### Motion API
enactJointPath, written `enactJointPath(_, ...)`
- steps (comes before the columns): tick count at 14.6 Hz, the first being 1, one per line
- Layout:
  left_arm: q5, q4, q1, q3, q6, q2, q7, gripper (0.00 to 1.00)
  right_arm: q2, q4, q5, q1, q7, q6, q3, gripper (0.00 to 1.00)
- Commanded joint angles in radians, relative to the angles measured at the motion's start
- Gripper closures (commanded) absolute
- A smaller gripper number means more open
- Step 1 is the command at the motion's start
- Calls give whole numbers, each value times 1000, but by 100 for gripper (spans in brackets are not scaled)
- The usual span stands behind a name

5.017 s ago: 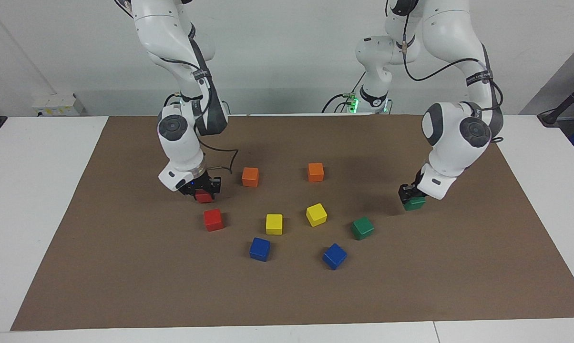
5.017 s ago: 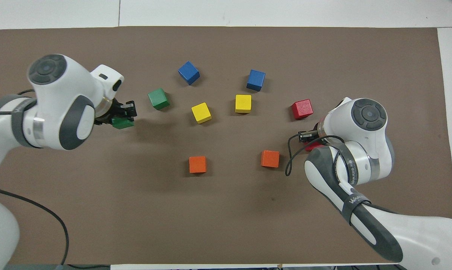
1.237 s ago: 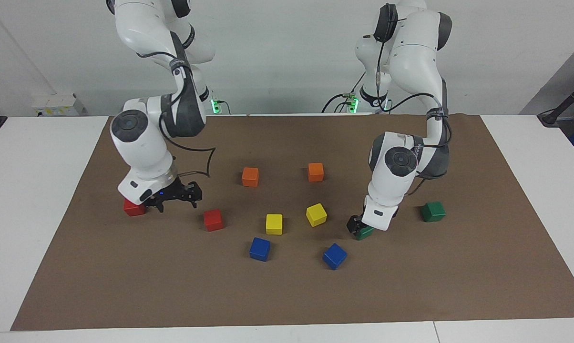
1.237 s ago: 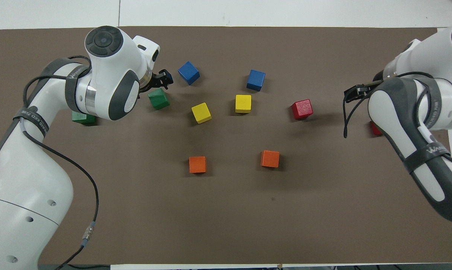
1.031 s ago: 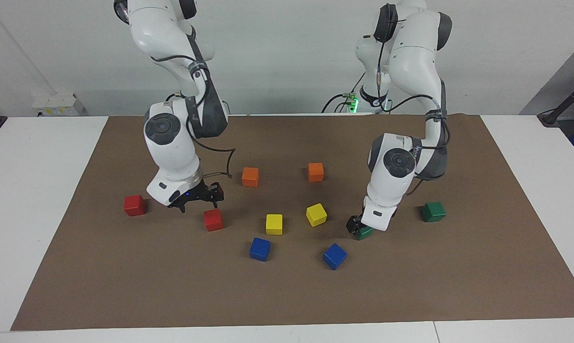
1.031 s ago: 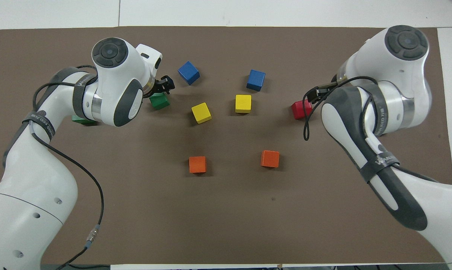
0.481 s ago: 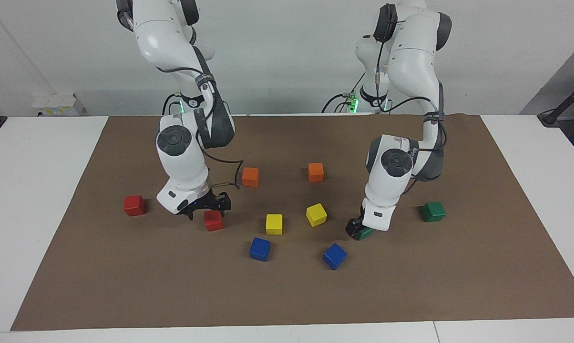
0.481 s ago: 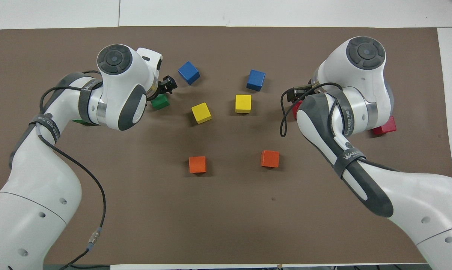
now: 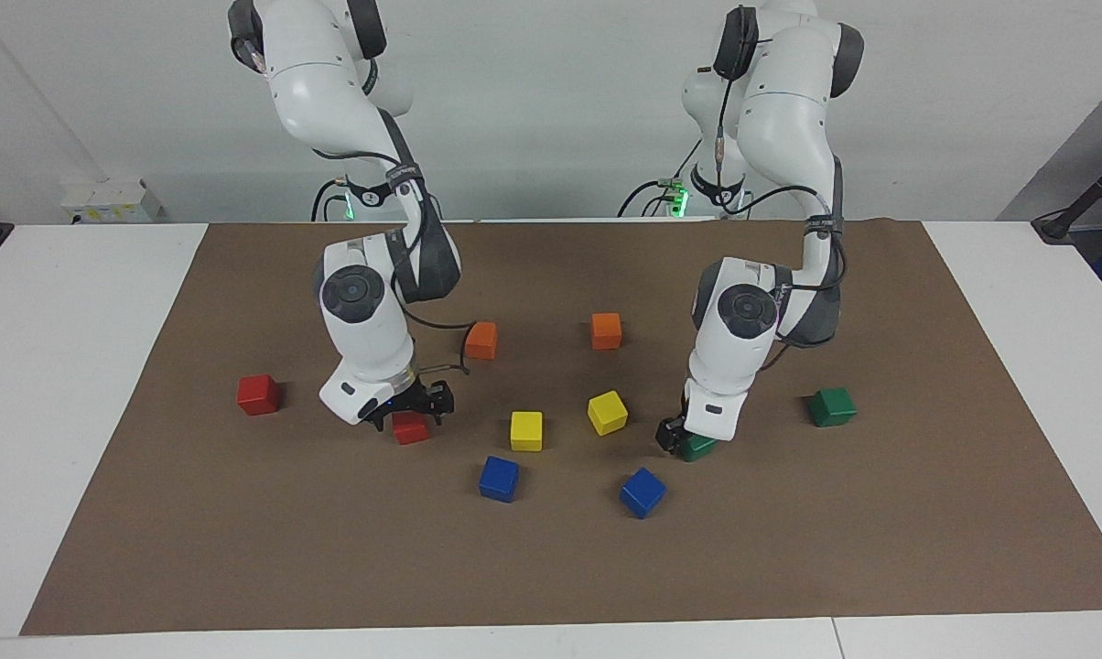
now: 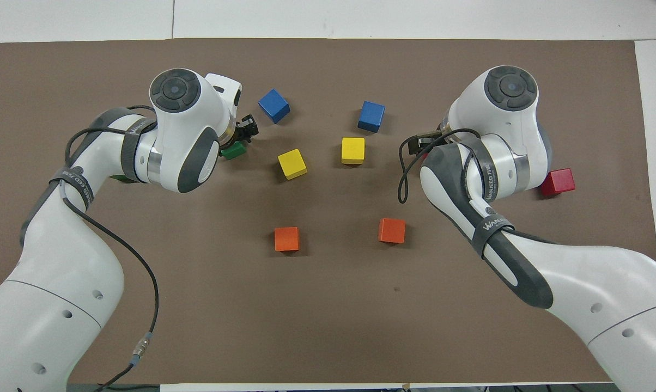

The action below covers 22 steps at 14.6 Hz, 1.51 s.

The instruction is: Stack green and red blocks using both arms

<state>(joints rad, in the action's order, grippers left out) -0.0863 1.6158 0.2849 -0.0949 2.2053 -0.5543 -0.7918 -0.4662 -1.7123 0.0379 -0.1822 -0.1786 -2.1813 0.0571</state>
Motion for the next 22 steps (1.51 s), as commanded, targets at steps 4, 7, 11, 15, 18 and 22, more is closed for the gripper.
enactJointPath(4, -56, -51, -7, 17, -156, 42, 0, 100, 6, -84, 5, 1, -28, -80, 4, 0)
enactJointPath(7, -53, -16, -88, 15, -241, 135, 228, 100, 6, -95, 5, 0, -28, -92, 4, 1)
enactJointPath(11, -46, 27, -225, 14, -288, 198, 584, 100, 9, -89, 7, 0, -36, -66, 4, 100)
enactJointPath(15, -38, 58, -322, 11, -259, 204, 782, 100, 29, 25, 11, 32, -15, 93, 3, 100)
enactJointPath(18, -29, 91, -352, 9, -220, 211, 833, 100, 95, 45, 11, 114, 82, 164, 3, 100)
enactJointPath(22, 37, 121, -369, 12, -199, 221, 847, 100, 202, 27, 8, 234, 266, 280, 3, 100)
